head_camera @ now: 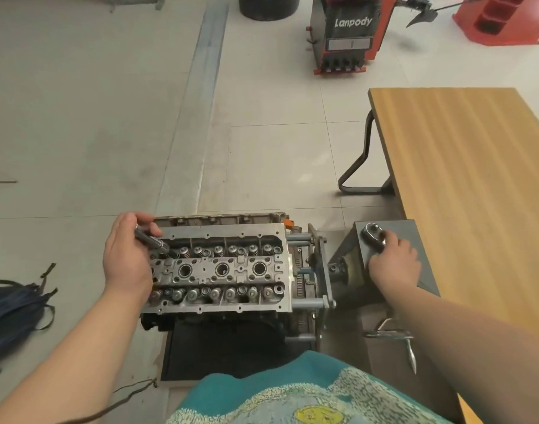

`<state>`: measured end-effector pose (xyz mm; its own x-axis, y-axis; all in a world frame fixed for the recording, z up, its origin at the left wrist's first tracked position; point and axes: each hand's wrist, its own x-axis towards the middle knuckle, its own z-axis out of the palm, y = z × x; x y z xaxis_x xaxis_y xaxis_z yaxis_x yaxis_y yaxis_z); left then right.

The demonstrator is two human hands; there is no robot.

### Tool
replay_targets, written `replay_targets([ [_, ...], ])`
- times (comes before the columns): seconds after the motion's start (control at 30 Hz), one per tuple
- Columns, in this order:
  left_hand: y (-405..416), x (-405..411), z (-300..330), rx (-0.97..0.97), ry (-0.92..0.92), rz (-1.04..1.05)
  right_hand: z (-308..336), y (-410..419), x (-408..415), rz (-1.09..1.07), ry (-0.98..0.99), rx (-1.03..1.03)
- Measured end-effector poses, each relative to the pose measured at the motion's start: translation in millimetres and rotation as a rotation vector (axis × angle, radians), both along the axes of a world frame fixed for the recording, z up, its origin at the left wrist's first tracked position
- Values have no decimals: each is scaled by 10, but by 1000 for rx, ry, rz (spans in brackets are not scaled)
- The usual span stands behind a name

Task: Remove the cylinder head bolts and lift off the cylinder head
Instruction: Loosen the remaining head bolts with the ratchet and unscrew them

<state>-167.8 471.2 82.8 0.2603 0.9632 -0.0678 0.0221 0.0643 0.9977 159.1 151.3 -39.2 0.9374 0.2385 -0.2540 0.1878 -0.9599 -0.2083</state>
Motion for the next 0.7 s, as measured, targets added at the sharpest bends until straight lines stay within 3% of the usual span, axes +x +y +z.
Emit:
replay_targets([
  [0.27, -81, 111, 98, -119, -29, 127, 51, -95, 206, 95, 65, 121],
  [0.47, -123, 122, 183, -141, -5, 100, 49, -83, 203, 80, 178, 223],
  [0.6, -112, 44, 159, -10, 169, -12, 109, 45, 100, 3, 253, 336],
  [0.7, -90, 32, 139, -30, 197, 1, 285, 265, -68, 22, 364, 513],
])
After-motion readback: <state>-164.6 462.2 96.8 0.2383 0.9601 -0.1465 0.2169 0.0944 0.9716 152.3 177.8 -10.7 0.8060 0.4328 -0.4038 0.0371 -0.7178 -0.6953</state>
